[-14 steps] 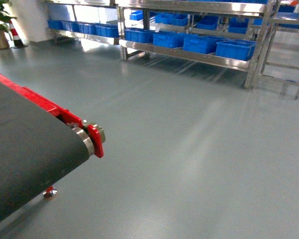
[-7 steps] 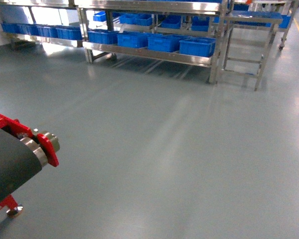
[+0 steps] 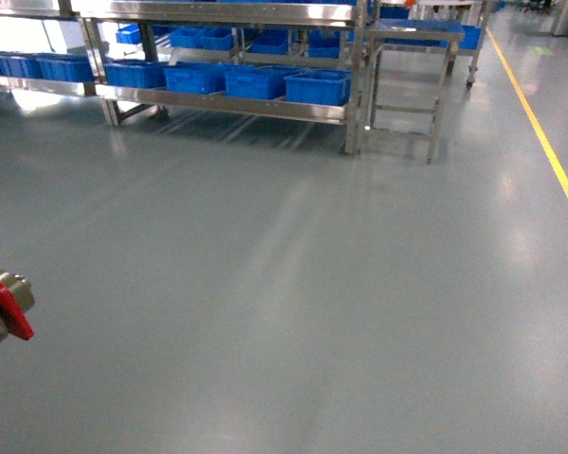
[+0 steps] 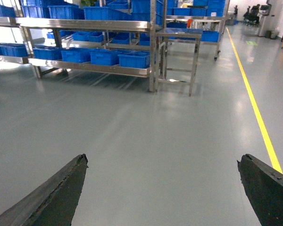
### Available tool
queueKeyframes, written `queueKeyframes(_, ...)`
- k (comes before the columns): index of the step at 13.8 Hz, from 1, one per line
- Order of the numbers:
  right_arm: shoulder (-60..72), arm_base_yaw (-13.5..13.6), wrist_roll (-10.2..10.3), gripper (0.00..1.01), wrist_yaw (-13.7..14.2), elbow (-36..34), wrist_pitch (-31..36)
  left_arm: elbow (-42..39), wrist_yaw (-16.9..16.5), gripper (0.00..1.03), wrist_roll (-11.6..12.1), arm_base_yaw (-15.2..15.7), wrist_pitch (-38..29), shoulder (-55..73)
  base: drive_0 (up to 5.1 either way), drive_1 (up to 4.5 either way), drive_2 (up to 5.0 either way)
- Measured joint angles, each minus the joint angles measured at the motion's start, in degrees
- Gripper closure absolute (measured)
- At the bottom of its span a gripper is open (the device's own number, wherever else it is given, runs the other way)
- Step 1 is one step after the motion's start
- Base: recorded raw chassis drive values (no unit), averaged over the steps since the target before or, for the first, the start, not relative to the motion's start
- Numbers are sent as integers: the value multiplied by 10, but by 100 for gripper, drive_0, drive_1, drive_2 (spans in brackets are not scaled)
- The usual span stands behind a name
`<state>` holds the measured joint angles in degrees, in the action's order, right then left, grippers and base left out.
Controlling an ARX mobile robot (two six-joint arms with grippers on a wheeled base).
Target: Pick blue part to blue bin on bottom shelf
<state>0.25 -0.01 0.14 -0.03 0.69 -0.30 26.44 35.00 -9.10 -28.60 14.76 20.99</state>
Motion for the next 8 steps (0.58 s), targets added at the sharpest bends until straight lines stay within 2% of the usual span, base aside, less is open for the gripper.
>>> queueKeyframes(8, 0, 0, 0, 3, 0, 0, 0, 0, 0, 60, 0, 0, 0, 0, -162, -162, -162)
